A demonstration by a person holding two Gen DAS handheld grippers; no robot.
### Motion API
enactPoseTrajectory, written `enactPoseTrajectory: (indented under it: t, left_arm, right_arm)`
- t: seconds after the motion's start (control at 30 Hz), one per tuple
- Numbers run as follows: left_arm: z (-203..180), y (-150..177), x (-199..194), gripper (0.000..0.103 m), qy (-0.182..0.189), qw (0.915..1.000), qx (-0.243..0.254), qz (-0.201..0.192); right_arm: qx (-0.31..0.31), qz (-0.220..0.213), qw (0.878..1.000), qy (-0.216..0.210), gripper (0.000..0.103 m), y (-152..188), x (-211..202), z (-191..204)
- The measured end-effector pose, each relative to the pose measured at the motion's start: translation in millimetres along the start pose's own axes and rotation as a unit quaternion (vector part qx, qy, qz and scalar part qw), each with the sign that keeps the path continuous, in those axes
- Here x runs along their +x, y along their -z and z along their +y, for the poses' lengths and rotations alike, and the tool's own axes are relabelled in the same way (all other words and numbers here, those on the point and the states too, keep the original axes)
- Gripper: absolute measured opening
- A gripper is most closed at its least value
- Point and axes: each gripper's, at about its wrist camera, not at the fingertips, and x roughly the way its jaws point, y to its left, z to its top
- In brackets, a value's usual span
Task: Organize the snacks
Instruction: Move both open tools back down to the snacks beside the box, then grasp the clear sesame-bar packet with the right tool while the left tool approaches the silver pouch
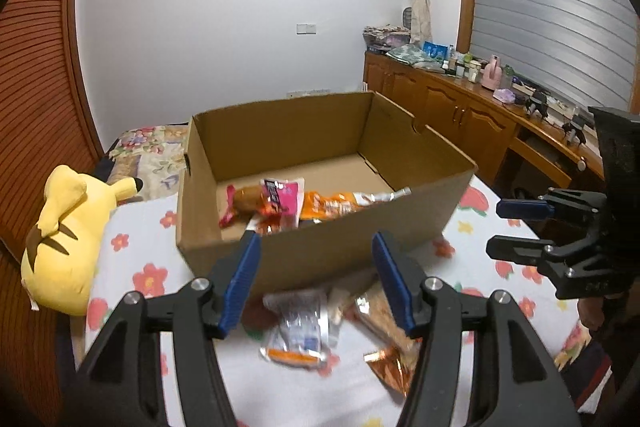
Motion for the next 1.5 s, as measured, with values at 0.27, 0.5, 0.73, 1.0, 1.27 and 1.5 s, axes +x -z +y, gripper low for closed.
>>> enactPoseTrajectory:
  t: [0.27,0.5,0.73,1.0,1.27,1.5]
  left_arm:
    - [-7,45,-9,0.06,-0.008,0.9998,-0.004,0.015]
    - [-24,82,-1,0.062,0.011,0.9992,0.004,0.039]
    - [-29,95,13,0.062,0.003,0.9989,0.009,0.045]
    - [-3,87,45,0.061,-0.021,0.9975,0.0,0.068]
    - [14,80,75,0.061,-0.015,0.9948,-0.02,0.098]
    - [19,87,96,0.063,-0.015,0.9907,-0.022,0.134]
  right_arm:
    - [0.021,0.018,1.0,0.004,0.064,40,-1,5]
    - [0.034,0.032,0.999,0.003,0.064,68,4,8]
    - [0.04,0.045,0.998,-0.001,0.064,82,11,11]
    - [0.036,0.047,0.998,-0.006,0.064,87,15,16]
    - [0.022,0.046,0.999,-0.009,0.064,77,22,20]
    - [0.009,0.047,0.999,-0.015,0.064,65,29,29]
